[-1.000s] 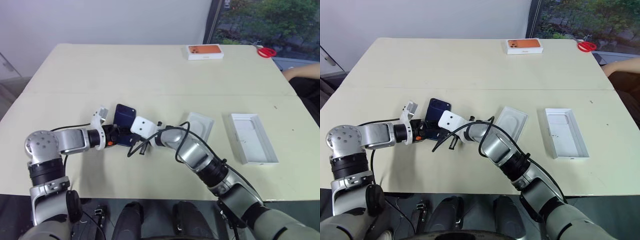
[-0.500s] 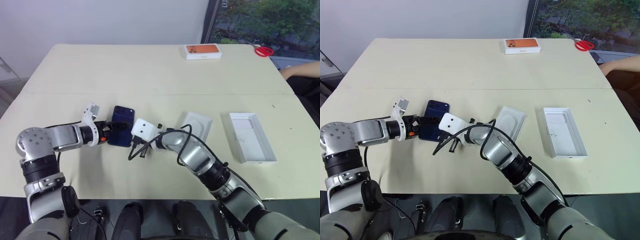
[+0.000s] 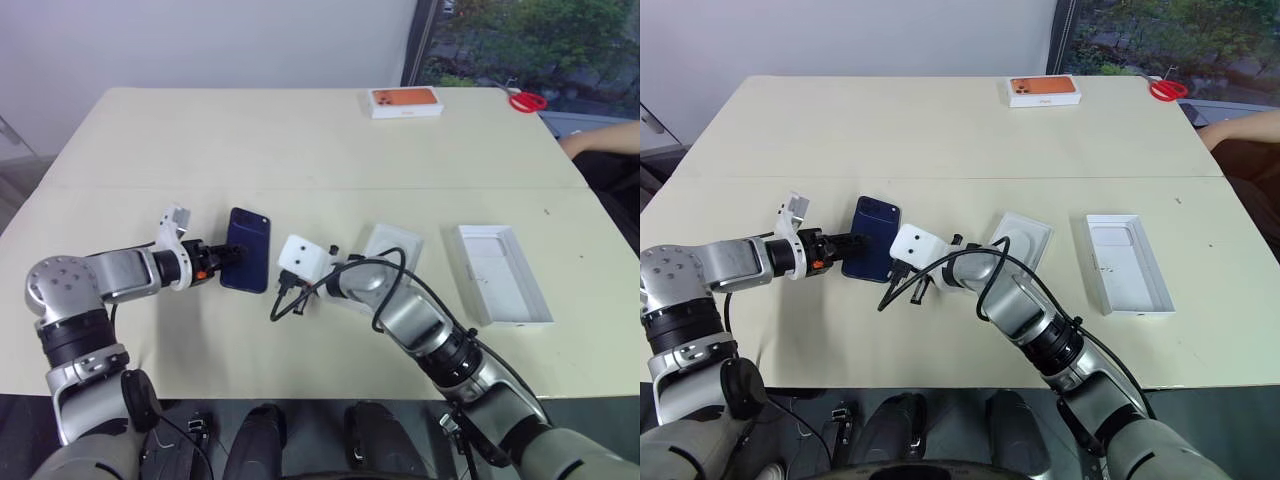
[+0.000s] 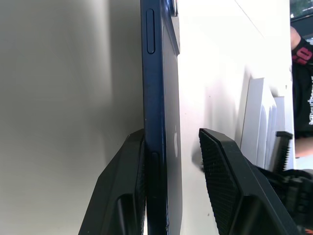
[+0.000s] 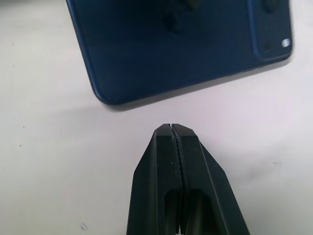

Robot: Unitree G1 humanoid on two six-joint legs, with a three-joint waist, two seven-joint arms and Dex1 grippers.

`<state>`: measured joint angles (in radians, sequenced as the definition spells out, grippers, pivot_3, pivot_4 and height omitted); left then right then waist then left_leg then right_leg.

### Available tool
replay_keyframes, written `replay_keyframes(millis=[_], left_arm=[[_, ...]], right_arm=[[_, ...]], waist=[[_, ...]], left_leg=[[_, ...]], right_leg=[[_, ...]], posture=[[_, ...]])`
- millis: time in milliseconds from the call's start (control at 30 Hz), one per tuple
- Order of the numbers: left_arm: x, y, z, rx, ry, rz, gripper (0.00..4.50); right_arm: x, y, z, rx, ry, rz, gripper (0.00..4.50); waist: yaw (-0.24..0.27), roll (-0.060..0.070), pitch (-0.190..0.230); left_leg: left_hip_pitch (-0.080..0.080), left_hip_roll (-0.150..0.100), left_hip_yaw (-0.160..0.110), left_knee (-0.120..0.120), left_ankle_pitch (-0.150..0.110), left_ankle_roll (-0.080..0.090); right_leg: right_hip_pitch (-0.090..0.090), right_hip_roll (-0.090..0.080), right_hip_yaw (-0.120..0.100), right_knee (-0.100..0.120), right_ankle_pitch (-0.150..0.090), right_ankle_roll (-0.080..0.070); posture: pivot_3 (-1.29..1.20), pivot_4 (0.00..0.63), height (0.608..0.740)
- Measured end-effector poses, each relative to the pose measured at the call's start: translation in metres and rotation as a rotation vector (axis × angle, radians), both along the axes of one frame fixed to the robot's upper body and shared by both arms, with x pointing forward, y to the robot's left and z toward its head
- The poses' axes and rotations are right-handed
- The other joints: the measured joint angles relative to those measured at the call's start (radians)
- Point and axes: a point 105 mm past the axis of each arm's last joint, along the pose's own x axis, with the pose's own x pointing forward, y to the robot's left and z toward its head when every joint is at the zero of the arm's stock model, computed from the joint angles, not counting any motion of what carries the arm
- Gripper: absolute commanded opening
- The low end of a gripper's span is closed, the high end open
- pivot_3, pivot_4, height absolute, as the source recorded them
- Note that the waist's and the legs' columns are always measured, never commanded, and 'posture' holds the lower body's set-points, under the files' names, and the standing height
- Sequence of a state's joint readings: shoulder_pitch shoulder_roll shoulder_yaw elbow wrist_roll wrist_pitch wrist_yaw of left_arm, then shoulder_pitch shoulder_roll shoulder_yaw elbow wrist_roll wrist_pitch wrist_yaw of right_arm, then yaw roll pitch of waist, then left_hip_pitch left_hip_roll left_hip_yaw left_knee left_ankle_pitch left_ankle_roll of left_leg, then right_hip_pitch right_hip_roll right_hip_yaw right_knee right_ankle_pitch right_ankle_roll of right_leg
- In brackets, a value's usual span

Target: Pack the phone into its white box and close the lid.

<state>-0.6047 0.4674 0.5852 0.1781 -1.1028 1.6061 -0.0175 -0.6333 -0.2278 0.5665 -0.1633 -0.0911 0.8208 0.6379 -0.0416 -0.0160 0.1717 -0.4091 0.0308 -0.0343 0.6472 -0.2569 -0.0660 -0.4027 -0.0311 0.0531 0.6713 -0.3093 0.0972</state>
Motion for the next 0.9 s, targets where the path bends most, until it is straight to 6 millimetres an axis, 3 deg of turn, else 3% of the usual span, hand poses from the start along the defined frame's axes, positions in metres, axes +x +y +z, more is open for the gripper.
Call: replay_keyframes(millis=[33, 233, 367, 500, 600, 633, 767, 900], left_arm=[[0.0, -0.001, 0.001, -0.012, -0.006, -0.004, 0.03], [0.0, -0.005, 0.005, -0.035, -0.02, -0.017, 0.03], [0.001, -0.02, 0.018, -0.074, -0.082, -0.066, 0.03], [-0.003, -0.058, 0.039, -0.156, -0.178, -0.181, 0.03], [-0.01, -0.105, 0.045, -0.204, -0.2, -0.303, 0.03], [-0.014, -0.124, 0.044, -0.223, -0.19, -0.352, 0.03], [-0.021, -0.167, 0.038, -0.19, -0.15, -0.459, 0.03], [-0.013, -0.188, 0.025, -0.114, -0.087, -0.474, 0.03]], right_arm=[[0.0, -0.002, 0.002, 0.0, -0.003, -0.003, 0.0], [0.0, -0.025, 0.02, 0.018, -0.014, -0.044, 0.0], [-0.002, -0.056, 0.038, 0.024, -0.032, -0.079, 0.0], [-0.005, -0.099, 0.054, 0.017, -0.033, -0.13, 0.0], [-0.017, -0.138, 0.059, -0.007, -0.027, -0.16, 0.0], [-0.022, -0.153, 0.058, -0.018, -0.01, -0.177, 0.0], [-0.037, -0.186, 0.048, -0.05, 0.04, -0.215, 0.0], [-0.048, -0.21, 0.039, -0.063, 0.073, -0.274, 0.0]], waist=[[0.0, 0.0, 0.0], [0.003, 0.0, 0.0], [0.01, -0.002, 0.001], [0.029, -0.002, 0.001], [0.043, -0.002, 0.002], [0.048, -0.003, 0.002], [0.043, -0.004, 0.003], [0.031, -0.004, 0.003]], left_leg=[[0.0, 0.0, 0.0, 0.0, 0.0, 0.0], [-0.001, 0.0, 0.0, 0.0, 0.0, 0.0], [-0.001, 0.0, 0.0, 0.0, 0.0, 0.0], [-0.002, -0.001, 0.0, 0.001, 0.0, 0.0], [-0.001, -0.002, 0.001, 0.001, -0.001, 0.001], [-0.001, -0.003, 0.001, 0.001, -0.001, 0.002], [0.0, -0.002, 0.002, 0.002, -0.001, 0.002], [0.001, -0.002, 0.001, 0.001, -0.001, 0.002]], right_leg=[[0.0, 0.0, 0.0, 0.0, 0.0, 0.0], [0.0, 0.0, 0.0, 0.0, 0.0, 0.0], [0.0, -0.001, 0.0, -0.001, 0.0, 0.0], [0.0, -0.002, 0.0, -0.002, 0.0, 0.0], [0.005, -0.002, -0.002, -0.006, 0.0, 0.0], [0.006, -0.002, -0.001, -0.007, 0.0, 0.0], [0.006, 0.001, 0.0, -0.006, 0.0, 0.0], [0.007, 0.002, -0.001, -0.005, 0.0, 0.0]], posture=[[0.0, 0.15, 0.74], [0.0, 0.15, 0.74], [0.0, 0.15, 0.74], [0.0, 0.15, 0.74], [0.0, 0.15, 0.74], [0.0, 0.15, 0.74], [0.0, 0.15, 0.74], [0.0, 0.15, 0.74]])
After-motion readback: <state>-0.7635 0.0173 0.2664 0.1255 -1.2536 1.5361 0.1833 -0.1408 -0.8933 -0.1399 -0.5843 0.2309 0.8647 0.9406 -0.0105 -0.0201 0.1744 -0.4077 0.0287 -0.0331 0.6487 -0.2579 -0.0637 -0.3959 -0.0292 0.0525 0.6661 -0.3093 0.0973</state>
